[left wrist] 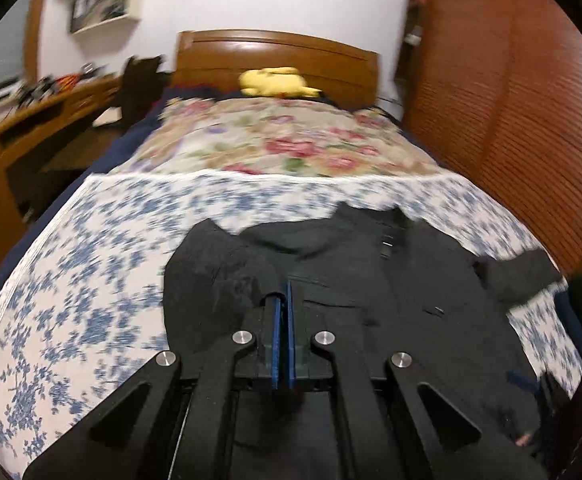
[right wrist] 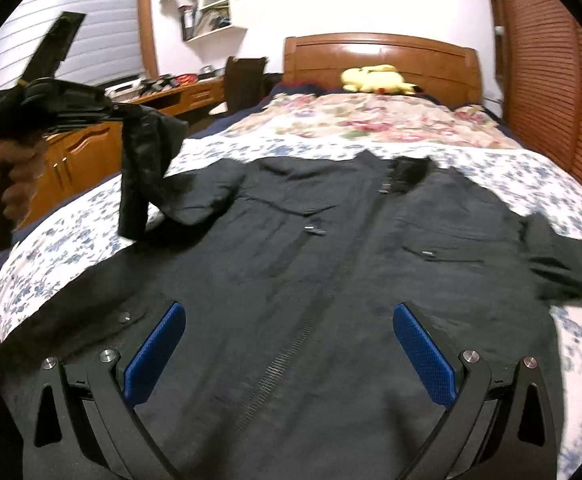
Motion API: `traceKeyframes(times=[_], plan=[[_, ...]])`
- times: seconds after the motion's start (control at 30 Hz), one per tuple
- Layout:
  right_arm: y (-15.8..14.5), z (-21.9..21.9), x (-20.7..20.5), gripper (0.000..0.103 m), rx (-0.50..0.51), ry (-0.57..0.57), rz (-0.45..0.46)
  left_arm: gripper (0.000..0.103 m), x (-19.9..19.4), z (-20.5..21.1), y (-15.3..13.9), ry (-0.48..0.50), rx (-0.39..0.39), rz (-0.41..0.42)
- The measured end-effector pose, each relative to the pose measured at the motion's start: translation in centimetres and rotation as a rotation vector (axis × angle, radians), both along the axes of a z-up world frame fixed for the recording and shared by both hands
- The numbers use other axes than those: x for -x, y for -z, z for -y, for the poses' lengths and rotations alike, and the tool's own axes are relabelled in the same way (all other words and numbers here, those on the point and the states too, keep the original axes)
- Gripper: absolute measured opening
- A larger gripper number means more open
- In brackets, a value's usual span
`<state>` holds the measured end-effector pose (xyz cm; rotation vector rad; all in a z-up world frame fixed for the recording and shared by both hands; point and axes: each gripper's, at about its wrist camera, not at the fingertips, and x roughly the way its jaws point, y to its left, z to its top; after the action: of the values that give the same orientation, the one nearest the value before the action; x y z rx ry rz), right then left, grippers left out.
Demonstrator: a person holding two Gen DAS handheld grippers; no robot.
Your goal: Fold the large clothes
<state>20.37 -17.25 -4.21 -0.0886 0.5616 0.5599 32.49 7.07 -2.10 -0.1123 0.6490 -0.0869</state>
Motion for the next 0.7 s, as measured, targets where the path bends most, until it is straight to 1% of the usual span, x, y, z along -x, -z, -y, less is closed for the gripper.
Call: traceKeyframes(times=[0.1,0.17,0.23,0.33,0.37,0.43,0.47,0.53,0.57,0.6,0.7], plan=[[0.1,1.9,0.3,0.103,-0.01,0.035,0.001,0.003,1.0,3.2,0.0,0.055,-0.044,0.002],[0.4,2.3,0.5,0.103,-0.009,0.049,-0.006,0.003,1.4,4.3,0.3,0.074,-0.036,-0.014],[0.6,2.5,0.8,0.103,0.0,0.058,-0.011,0.003,2.2,5.2,1.0,0.079,-0.041,-0.037],[0.9,2.5,1.0,0.103,0.011,0.062,-0.02,0.005,3.2,6.3,2.1,0.076,-0.09,-0.052],[0.9,2.3,1.0,0.103,0.015,0.062,-0.025,0.008,3.6,6.3,2.5,0.073,-0.1,-0.054],[0.9,2.2,0.7,0.103,0.018,0.056,-0.035,0.022,4.8,6.1,3.1,0.079,-0.089,-0.045],[0.9,2.3,0.8,0.103,0.018,0.053,-0.037,0.023,5.4,6.0,3.3,0.079,-0.088,-0.038],[0.7,2.5,0.5,0.103,0.026,0.051,-0.045,0.029,7.0,5.7,3.7,0.077,-0.094,-0.016],[0.8,2.5,0.4,0.103,0.031,0.052,-0.047,0.03,7.5,5.6,3.8,0.075,-0.093,-0.009],[0.8,2.4,0.3,0.103,0.034,0.051,-0.046,0.034,8.3,5.3,4.0,0.074,-0.085,-0.001],[0.6,2.2,0.4,0.103,0.044,0.049,-0.039,0.034,9.8,4.9,4.3,0.074,-0.081,0.01]])
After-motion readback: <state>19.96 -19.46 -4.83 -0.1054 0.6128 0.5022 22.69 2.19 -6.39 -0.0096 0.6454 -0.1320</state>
